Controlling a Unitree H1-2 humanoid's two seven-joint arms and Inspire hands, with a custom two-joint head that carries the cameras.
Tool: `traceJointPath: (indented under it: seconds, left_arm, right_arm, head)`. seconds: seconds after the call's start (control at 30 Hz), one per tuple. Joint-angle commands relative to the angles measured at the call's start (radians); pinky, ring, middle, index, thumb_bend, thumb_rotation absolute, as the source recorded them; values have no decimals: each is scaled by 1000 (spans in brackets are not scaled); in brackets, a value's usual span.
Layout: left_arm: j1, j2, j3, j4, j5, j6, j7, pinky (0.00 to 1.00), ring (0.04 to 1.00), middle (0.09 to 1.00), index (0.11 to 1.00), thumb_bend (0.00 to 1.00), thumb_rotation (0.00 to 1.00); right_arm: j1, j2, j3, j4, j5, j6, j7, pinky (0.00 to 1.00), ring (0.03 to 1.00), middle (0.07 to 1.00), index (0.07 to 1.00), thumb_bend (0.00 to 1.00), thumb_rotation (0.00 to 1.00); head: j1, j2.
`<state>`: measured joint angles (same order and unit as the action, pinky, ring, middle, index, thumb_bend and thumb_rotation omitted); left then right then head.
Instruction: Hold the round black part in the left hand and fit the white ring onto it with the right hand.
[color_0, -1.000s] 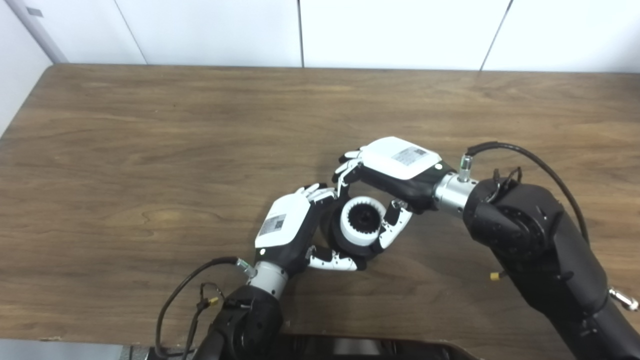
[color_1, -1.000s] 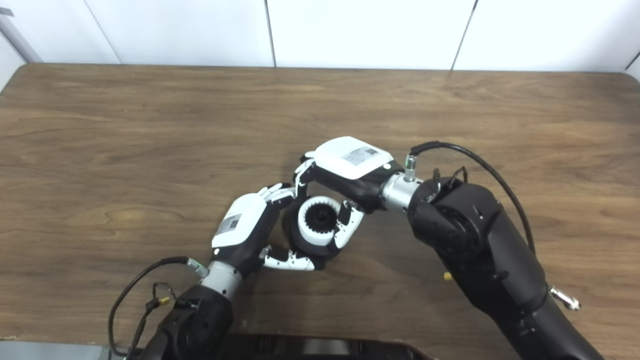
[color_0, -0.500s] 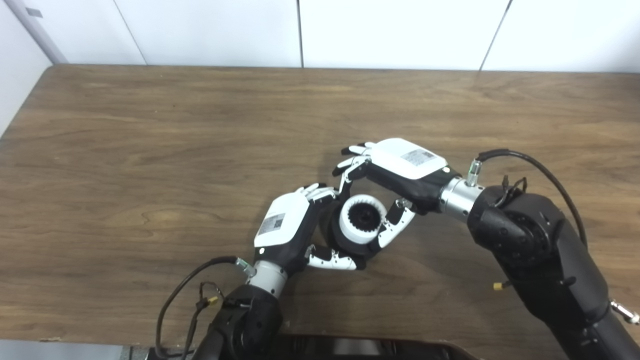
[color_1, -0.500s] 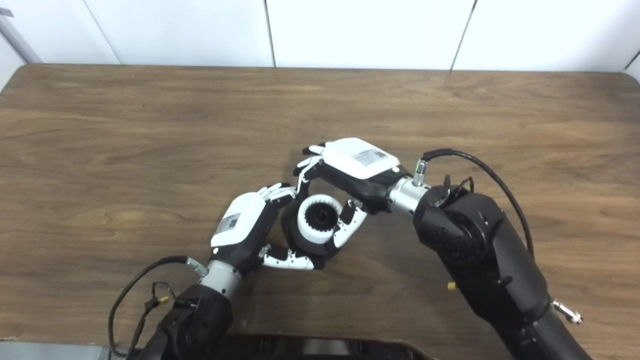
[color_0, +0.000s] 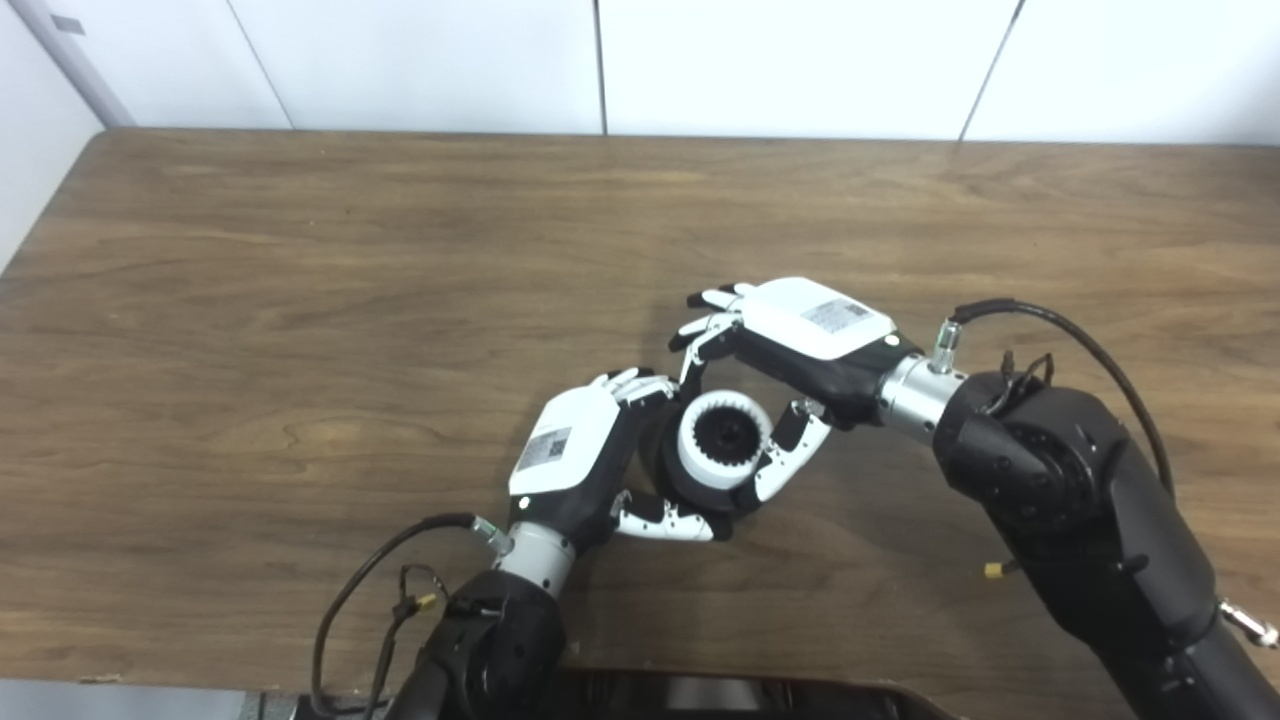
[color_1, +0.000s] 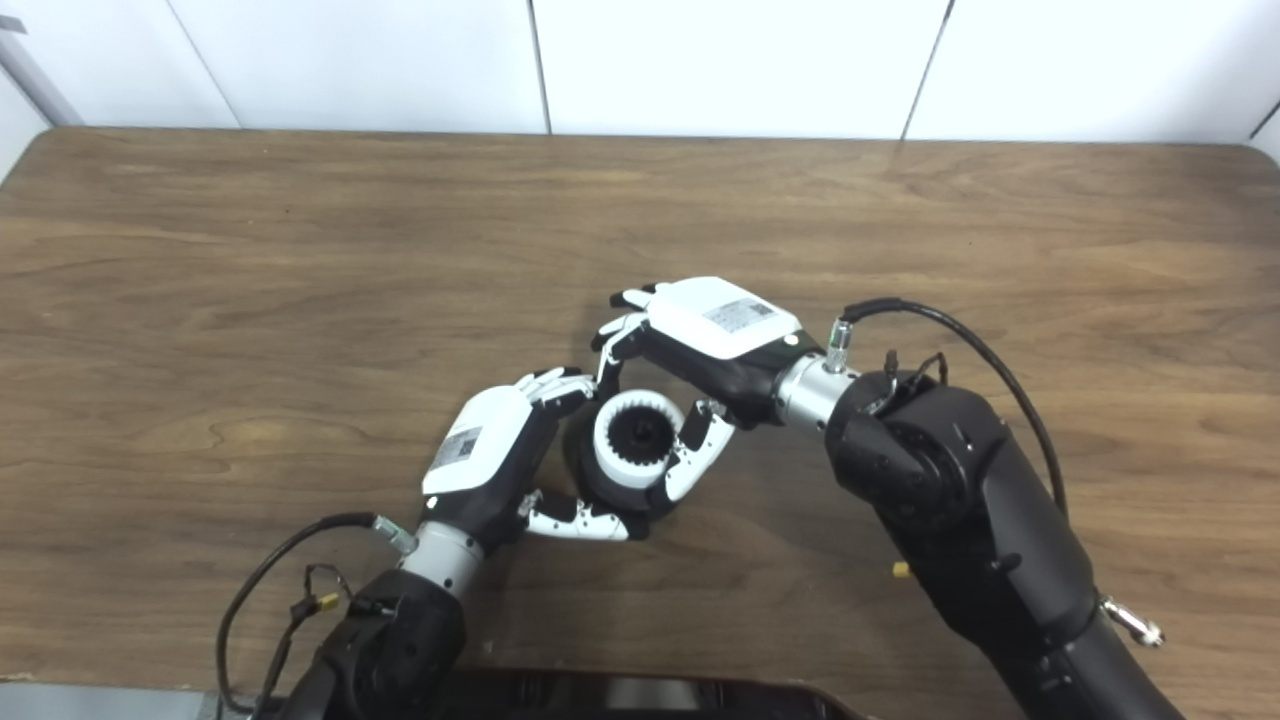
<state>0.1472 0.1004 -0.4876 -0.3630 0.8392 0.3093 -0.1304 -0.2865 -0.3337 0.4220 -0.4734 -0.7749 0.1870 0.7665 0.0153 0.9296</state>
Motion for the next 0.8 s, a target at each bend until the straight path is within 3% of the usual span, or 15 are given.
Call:
traceJointPath:
  seconds: [0.0,0.1,0.4,0.43,0.5,0.77]
  left_arm:
    - [30,-5,-30,18,-10,24,-71,920,912,829,491,522,78]
    - [27,-7,-38,23,13,20,-65,923,910,828,492,522,79]
    - [13,-19,-43,120,19,-56,37,1000,910,833,495,521,80]
    - [11,-19,-43,123,16,-60,41,1000,908,834,577,744,183]
    - [10,-20,-43,126,13,-64,47,997,909,839,643,876,236]
    - [5,-16,-56,109,78,-40,16,999,934,889,802,973,344]
  right_arm:
    - [-39,-3,-11,-29,-6,-1,-1,1000,978,859,610,1000,208]
    - [-44,-8,-9,-33,-11,-2,10,1000,980,866,637,1000,225]
    - [-53,-17,-17,-44,-16,3,50,1000,991,886,657,1000,244]
    - [-54,-17,-19,-43,-15,2,50,1000,992,885,656,1000,244]
    - [-55,-19,-21,-44,-13,-2,49,1000,995,888,657,1000,251]
    - [-63,-24,-26,-48,-12,6,64,1000,1000,901,669,1000,266]
  head:
    - [1,2]
    - [1,3]
    - [5,0]
    - [4,0]
    - [4,-1]
    - [5,-3]
